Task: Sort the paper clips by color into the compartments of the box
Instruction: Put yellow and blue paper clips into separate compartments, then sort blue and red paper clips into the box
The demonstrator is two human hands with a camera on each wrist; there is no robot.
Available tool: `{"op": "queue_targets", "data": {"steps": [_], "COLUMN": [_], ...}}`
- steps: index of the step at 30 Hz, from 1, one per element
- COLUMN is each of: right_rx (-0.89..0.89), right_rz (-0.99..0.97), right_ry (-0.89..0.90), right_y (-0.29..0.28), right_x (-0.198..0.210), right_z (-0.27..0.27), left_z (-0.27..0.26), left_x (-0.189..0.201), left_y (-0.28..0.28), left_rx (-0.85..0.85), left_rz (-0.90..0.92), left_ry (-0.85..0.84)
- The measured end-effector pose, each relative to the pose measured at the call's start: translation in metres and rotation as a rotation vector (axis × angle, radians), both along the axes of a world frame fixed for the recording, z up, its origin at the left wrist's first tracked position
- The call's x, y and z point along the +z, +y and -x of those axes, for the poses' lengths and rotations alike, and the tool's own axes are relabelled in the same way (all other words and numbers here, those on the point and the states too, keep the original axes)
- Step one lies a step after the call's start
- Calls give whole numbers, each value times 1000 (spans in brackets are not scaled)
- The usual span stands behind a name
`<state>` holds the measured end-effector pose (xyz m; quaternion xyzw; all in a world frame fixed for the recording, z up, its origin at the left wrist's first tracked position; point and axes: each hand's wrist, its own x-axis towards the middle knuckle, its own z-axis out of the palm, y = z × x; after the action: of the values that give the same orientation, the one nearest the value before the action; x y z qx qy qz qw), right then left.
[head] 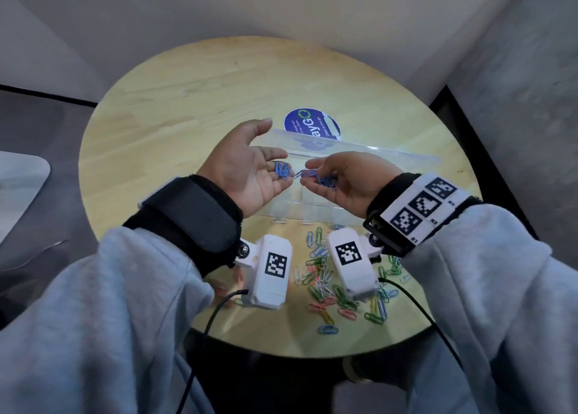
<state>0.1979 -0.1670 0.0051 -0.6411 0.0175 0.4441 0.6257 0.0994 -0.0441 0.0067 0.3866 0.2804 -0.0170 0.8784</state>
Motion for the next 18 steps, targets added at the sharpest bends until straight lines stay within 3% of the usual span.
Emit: {"op": "queue_targets", "data": {"steps": [13,18], "right_rx": [47,179], "right_rz": [-29,55], "right_ry": [-47,-258], "right_y": [0,-6], "right_x": [-3,-6], "right_z": [9,16], "left_z": [6,23], "left_x": [-2,-2], "left_y": [0,14], "left_rx": [6,-12], "left_rz": [-58,-344], "left_ry": [-40,37]}}
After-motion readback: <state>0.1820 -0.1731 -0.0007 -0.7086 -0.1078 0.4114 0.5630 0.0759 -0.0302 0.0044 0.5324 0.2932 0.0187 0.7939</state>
